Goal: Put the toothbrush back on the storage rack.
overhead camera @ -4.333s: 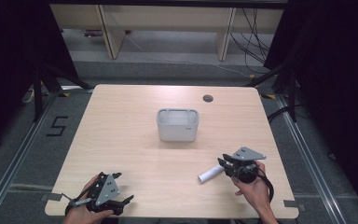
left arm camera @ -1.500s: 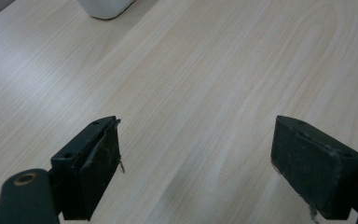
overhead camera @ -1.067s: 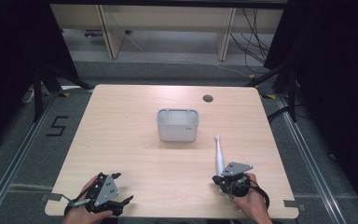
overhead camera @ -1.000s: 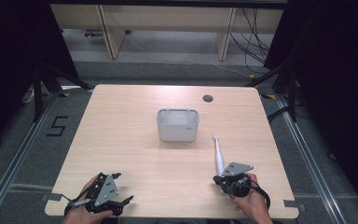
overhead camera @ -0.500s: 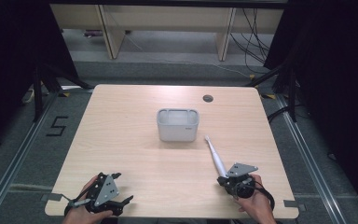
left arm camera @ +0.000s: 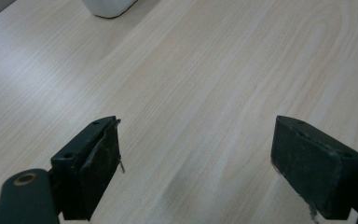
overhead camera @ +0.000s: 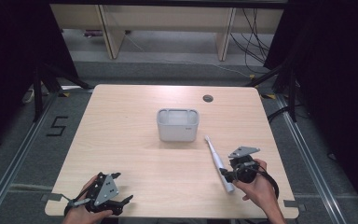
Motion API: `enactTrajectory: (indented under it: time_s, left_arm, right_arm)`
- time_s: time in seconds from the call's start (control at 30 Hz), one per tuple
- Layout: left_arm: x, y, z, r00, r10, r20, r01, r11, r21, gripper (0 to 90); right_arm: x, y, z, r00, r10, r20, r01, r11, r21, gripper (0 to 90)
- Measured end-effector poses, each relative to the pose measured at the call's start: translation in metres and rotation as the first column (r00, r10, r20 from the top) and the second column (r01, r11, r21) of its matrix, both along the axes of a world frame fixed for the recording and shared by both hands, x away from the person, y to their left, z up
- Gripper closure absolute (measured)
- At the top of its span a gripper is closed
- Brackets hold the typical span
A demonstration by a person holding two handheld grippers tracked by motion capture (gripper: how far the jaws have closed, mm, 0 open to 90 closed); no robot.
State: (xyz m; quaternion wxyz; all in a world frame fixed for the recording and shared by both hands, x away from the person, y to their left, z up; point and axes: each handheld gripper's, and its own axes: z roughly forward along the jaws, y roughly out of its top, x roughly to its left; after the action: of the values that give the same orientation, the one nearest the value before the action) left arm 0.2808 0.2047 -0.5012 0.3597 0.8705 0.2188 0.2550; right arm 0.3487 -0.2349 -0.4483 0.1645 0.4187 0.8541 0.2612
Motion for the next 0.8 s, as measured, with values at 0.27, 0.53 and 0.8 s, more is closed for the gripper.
enactTrajectory:
  time_s: [0.27,0.53,0.8]
  left_arm:
    - [0.000,0.001,0.000,1.0000,-0.002,-0.004,0.002,1.0000,-0.005,15.0]
    - [0.000,0.001,0.001,0.9999,-0.005,-0.010,0.005,0.9999,-0.010,15.0]
    - [0.000,0.001,0.001,0.9999,-0.002,-0.010,0.002,1.0000,-0.007,15.0]
  right_arm:
    - [0.021,0.011,-0.010,0.9936,-0.003,-0.113,-0.005,0.998,-0.069,35.0]
    - [0.034,0.017,-0.013,0.9845,0.018,-0.175,-0.040,0.992,-0.122,37.4]
    - [0.049,0.021,-0.020,0.9738,0.054,-0.221,-0.087,0.986,-0.144,42.5]
